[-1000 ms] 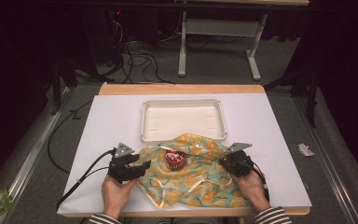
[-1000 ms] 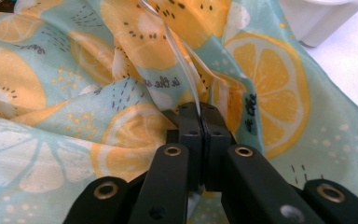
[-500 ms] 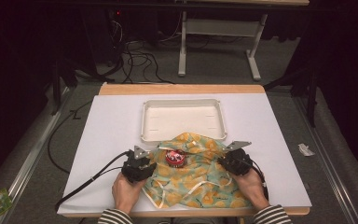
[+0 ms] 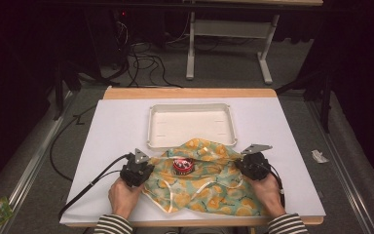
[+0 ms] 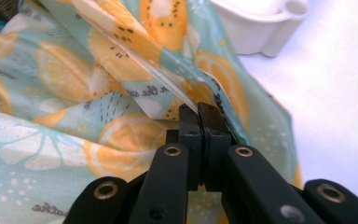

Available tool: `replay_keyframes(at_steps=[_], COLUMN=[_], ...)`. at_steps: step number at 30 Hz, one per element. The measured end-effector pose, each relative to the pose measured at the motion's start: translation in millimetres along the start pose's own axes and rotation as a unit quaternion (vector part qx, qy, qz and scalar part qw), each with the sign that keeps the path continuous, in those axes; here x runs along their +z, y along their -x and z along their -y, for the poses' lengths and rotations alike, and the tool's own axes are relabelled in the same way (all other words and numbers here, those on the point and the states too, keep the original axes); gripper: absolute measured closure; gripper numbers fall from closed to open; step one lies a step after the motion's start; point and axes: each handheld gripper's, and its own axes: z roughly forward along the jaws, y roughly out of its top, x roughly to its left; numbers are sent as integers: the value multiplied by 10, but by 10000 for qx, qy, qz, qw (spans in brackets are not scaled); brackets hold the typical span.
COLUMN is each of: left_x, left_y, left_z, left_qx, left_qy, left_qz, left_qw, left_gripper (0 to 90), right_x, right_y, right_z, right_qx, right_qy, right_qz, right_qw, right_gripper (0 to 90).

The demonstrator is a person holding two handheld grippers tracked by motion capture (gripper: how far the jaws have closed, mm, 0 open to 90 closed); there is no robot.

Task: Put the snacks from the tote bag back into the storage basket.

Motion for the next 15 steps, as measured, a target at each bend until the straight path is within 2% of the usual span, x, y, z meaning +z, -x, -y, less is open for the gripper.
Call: replay_keyframes(at_steps=[3,15], left_x=[-16,-1], left_y=[-44,-100], left_z=[-21,-34], left_qx=[-28,-32], left_qy=[45,187], left_qz=[-14,8], left_qw=[10000,9998], left_gripper=[896,897], right_x=[34,33], right_y=[37,74], right_z=[2,80], right_qx=[85,32], right_qy=[-44,-229], right_qz=[-11,52], right_qw=[10000,9997], right_gripper=[900,900])
